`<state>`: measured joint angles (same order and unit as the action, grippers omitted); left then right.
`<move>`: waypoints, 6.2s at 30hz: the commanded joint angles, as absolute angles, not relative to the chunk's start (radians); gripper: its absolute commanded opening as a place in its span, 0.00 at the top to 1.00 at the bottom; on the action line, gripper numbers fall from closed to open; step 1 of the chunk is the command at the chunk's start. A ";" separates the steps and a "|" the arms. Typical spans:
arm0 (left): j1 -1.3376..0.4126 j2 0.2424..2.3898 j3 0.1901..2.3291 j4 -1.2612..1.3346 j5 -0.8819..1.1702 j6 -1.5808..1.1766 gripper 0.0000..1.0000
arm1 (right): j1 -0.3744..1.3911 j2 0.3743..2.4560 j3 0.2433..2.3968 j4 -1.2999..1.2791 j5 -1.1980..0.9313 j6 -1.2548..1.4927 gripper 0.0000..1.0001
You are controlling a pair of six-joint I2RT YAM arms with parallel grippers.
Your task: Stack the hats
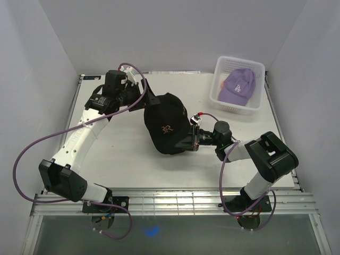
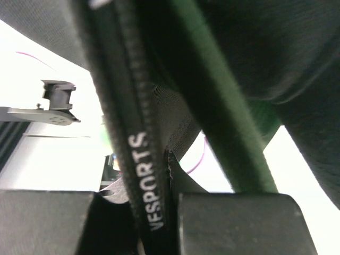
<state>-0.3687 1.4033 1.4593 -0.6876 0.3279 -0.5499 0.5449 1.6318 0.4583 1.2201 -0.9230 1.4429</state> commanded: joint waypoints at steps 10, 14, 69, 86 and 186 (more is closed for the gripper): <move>-0.370 1.408 1.431 -0.658 0.305 -0.526 0.14 | 0.502 1.609 0.471 0.811 -0.919 1.239 0.60; -0.370 1.413 1.425 -0.660 0.302 -0.525 0.14 | 0.488 1.569 0.466 0.792 -0.908 1.243 0.48; -0.328 1.465 1.578 -0.692 0.333 -0.494 0.12 | 0.368 1.422 0.844 -0.070 -0.778 0.801 0.30; -0.324 1.445 1.740 -0.707 0.426 -0.459 0.12 | -0.118 1.717 1.753 -0.520 -0.577 0.627 0.32; -0.356 1.489 1.999 -0.695 0.393 -0.601 0.12 | 0.106 1.651 2.105 -0.365 -0.862 0.707 0.92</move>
<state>-0.3576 1.5013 1.9087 -0.6846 0.4023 -0.5663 0.0620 1.6802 2.1319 -0.3466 -0.7753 0.6876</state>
